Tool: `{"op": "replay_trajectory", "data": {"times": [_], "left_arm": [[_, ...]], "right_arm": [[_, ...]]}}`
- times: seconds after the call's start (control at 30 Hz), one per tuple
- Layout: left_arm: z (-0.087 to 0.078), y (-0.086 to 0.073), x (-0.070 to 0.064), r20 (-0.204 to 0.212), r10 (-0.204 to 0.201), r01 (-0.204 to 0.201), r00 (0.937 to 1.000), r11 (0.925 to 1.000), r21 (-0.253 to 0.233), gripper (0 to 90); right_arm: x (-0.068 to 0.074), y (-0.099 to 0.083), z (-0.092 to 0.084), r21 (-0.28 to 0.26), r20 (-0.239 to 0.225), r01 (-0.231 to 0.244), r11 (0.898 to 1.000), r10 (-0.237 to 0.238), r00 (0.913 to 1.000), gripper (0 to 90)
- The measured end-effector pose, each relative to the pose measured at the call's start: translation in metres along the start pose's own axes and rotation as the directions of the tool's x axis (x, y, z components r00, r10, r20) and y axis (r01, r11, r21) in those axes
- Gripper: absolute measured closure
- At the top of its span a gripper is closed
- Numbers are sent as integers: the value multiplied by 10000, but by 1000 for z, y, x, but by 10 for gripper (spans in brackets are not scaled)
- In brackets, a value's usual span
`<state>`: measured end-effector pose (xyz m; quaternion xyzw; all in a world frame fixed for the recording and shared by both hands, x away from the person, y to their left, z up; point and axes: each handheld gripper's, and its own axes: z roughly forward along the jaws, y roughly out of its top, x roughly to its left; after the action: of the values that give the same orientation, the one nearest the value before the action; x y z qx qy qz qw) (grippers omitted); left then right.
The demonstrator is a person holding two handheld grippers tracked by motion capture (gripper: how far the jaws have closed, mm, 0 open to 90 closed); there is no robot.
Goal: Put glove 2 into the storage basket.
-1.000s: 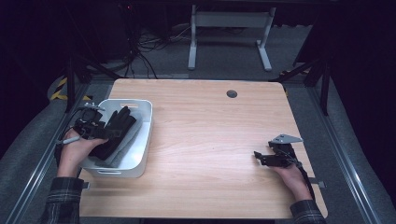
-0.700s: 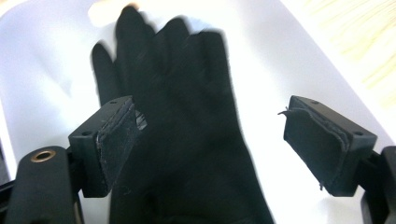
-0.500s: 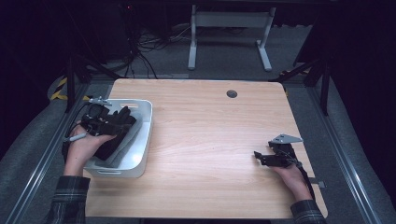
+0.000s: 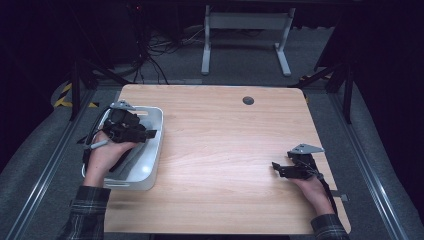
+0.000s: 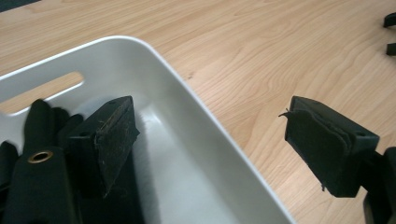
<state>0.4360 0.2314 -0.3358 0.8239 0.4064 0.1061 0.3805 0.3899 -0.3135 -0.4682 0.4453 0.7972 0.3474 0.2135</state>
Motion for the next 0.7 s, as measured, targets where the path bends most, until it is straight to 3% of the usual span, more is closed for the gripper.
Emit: {"op": "replay_trajectory", "data": {"times": [0.53,0.7], "left_arm": [[29,13,-45,582,680,-671,9960,9976,-172,162],[44,14,-63,883,978,-970,9913,9952,-128,160]], "right_arm": [[0,0,0,-7,24,-1,10000,1,10000,210],[0,0,0,2,21,13,10000,-13,10000,210]]}}
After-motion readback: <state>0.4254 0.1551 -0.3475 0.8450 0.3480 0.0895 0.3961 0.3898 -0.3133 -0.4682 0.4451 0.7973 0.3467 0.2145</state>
